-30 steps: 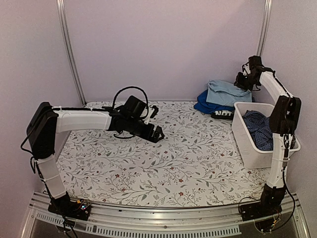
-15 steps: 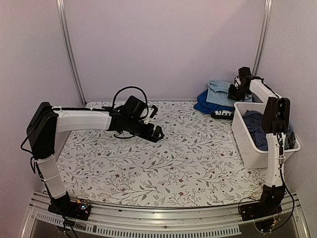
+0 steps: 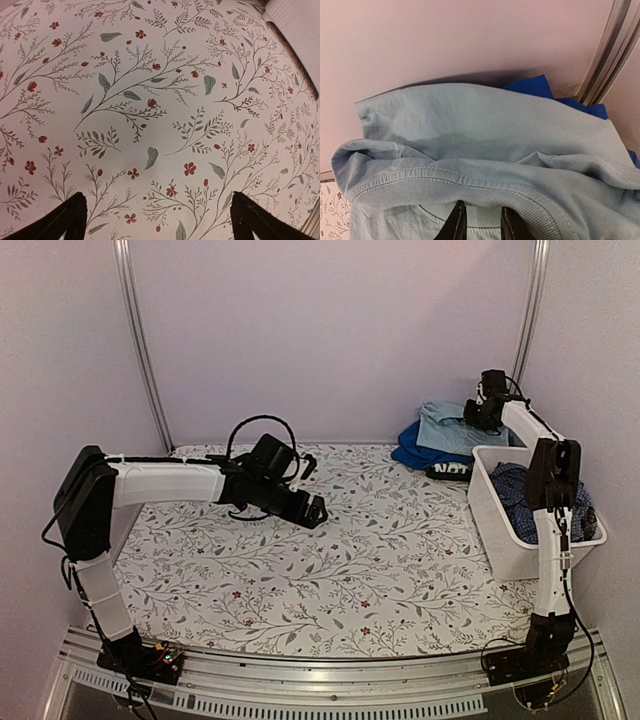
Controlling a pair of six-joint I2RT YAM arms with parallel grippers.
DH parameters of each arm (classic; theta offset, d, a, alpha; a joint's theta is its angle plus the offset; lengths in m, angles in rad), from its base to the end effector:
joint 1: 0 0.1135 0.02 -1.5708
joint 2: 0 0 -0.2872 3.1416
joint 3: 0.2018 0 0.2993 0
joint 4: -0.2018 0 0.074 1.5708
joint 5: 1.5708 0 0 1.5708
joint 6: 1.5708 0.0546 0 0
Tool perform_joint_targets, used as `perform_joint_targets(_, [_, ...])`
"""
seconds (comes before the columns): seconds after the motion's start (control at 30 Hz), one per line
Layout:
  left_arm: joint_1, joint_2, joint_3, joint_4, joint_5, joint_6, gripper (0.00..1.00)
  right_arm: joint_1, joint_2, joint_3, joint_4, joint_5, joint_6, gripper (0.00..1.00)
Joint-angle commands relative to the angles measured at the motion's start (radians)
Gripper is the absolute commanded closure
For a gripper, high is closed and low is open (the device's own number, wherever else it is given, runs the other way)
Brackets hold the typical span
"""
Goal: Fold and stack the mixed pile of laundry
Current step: Adjust the square-folded T-shirt at the center of the board.
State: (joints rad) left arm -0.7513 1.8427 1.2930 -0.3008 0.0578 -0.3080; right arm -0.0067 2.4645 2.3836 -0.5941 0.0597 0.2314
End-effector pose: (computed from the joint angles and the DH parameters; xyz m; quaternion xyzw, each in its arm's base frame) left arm 0.3364 -0.3185 0.1915 0.2156 0.9103 -0.2013 0.2903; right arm 0.6412 -0.0076 0.2492 0.1198 0.8930 0.0218 0.4332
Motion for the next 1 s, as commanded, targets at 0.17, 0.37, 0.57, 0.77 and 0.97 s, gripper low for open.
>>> perform_joint_targets(0.17, [0.008, -0.012, 0.014, -0.06, -0.041, 0.01, 0.0, -0.023, 0.111, 0.095, 0.282, 0.01, -0.012, 0.74])
perform_joint_targets(0.37, [0.009, -0.022, 0.014, -0.087, -0.052, 0.011, 0.0, -0.072, 0.146, 0.114, 0.386, -0.014, 0.032, 0.68])
perform_joint_targets(0.57, [0.008, -0.012, 0.015, -0.086, -0.032, 0.003, 0.0, -0.087, 0.097, 0.114, 0.42, -0.088, 0.032, 0.52])
perform_joint_targets(0.77, [0.009, -0.011, 0.02, -0.072, -0.028, -0.014, 0.0, -0.093, 0.021, 0.102, 0.416, -0.141, 0.026, 0.39])
perform_joint_targets(0.97, [0.009, -0.023, 0.009, -0.063, -0.027, -0.031, 0.0, -0.093, -0.031, 0.067, 0.391, -0.19, 0.03, 0.28])
